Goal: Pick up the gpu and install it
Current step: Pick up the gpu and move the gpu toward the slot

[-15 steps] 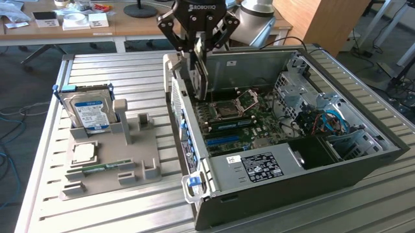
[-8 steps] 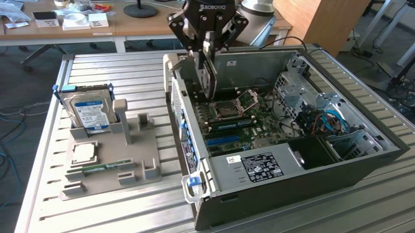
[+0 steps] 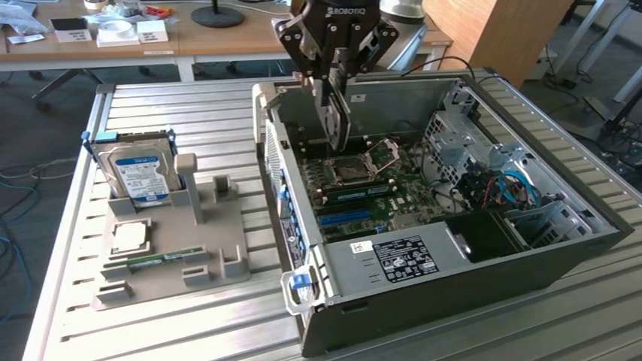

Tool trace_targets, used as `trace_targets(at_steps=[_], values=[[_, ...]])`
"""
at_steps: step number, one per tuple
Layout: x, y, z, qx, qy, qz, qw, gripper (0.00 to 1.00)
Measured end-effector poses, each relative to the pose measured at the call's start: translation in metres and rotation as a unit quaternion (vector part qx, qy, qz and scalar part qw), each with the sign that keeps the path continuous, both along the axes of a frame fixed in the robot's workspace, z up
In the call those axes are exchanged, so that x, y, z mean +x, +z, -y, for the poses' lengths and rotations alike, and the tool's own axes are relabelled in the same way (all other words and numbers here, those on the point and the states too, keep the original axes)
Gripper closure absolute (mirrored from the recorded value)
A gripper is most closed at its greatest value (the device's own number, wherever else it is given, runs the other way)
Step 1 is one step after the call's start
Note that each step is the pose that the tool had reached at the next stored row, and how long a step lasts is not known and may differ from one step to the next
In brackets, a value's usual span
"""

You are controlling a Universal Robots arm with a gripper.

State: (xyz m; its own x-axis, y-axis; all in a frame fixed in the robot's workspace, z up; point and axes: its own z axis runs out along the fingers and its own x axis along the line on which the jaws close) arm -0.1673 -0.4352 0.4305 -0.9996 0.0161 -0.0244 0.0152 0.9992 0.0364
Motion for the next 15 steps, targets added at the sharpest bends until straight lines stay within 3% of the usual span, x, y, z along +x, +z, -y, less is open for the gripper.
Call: trace_targets(at_steps=[15], values=[[0.030,0.0000,-0.0007,0.0000,0.000,0.0000,1.0000,0.74]])
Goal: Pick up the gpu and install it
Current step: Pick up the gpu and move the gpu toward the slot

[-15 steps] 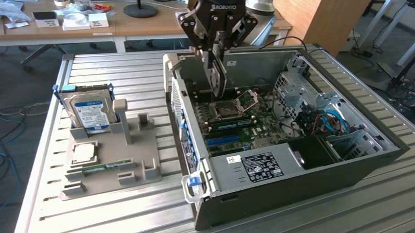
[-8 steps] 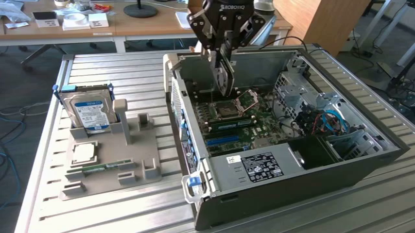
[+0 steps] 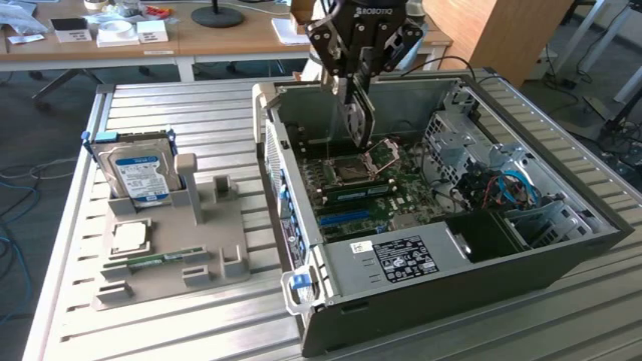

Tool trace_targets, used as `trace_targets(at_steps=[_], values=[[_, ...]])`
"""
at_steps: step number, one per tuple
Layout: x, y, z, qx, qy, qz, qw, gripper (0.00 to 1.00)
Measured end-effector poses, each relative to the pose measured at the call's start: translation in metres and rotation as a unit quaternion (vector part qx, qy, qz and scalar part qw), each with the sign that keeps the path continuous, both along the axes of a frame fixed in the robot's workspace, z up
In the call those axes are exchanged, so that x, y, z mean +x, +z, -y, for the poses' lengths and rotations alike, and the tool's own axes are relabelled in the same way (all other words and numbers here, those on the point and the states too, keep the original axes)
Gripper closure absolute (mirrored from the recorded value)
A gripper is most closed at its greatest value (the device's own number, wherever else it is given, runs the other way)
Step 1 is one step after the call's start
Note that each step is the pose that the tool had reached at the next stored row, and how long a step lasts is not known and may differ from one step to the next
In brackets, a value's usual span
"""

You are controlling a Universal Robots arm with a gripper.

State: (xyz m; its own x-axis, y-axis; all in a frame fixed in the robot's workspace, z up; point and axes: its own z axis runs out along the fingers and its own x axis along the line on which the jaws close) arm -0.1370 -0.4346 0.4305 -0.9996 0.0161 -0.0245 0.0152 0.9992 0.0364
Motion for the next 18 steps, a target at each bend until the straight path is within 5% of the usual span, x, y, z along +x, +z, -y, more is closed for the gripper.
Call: trace_targets(at_steps=[18], values=[[0.037,0.0000,-0.0008,0.0000,0.000,0.0000,1.0000,0.74]])
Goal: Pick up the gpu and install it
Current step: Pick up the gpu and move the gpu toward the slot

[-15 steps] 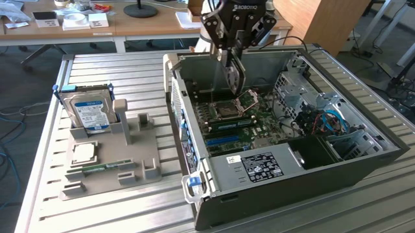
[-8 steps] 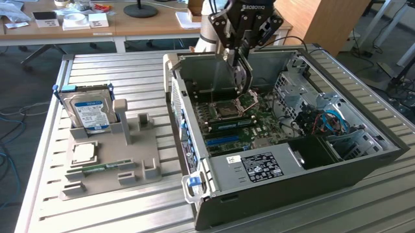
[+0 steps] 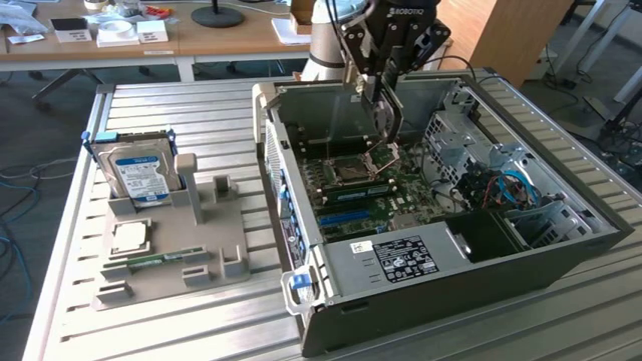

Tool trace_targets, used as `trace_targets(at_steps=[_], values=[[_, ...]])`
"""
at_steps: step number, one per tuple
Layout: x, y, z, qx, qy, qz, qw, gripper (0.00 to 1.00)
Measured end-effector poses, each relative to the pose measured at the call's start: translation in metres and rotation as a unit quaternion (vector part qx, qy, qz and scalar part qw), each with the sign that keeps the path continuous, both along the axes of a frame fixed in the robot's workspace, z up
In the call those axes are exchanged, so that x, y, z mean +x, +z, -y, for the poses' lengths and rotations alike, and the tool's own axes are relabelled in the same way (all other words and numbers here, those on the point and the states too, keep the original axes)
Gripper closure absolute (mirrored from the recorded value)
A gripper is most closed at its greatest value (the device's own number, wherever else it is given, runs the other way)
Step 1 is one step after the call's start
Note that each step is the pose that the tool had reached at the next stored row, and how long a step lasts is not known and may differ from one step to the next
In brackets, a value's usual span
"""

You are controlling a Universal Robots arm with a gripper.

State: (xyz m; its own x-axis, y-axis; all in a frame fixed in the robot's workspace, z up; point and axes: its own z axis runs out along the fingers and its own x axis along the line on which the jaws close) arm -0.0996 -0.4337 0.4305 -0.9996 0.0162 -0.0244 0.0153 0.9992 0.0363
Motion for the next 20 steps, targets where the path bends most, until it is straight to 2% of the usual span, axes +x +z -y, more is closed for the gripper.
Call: trace_targets(at_steps=[13,20], values=[[0.026,0.0000,-0.0009,0.0000,0.000,0.0000,1.0000,0.74],[0.027,0.0000,-0.0011,0.0000,0.000,0.0000,1.0000,0.74]])
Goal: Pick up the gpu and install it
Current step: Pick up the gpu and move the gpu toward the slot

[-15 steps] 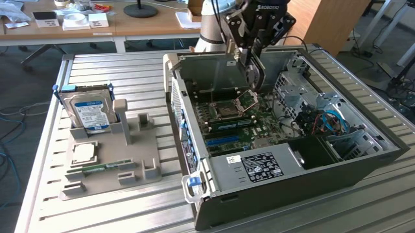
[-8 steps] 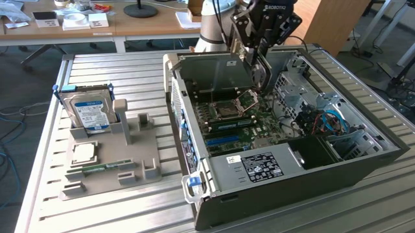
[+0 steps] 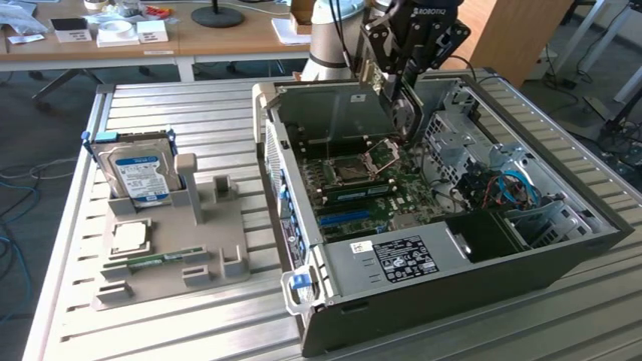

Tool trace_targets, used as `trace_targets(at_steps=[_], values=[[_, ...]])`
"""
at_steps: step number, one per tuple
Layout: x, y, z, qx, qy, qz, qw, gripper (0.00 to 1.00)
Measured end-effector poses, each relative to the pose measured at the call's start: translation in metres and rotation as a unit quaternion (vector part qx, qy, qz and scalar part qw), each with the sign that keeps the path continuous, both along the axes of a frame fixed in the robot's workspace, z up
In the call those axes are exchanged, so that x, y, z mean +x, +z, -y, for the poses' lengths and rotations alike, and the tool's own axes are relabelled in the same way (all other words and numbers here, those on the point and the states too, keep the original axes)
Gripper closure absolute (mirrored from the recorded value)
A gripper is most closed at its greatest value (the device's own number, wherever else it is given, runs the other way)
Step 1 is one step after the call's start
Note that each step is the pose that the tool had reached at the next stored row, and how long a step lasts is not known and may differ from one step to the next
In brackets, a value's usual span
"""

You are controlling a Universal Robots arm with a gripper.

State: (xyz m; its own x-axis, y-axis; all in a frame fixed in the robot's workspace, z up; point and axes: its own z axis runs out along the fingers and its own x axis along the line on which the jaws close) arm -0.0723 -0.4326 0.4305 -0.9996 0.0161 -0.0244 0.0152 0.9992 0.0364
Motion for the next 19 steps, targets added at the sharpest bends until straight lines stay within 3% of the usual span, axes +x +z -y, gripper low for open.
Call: trace_targets(at_steps=[4,19], values=[[0.009,0.0000,0.0000,0.0000,0.000,0.0000,1.0000,0.74],[0.061,0.0000,0.0000,0.0000,0.000,0.0000,1.0000,0.74]])
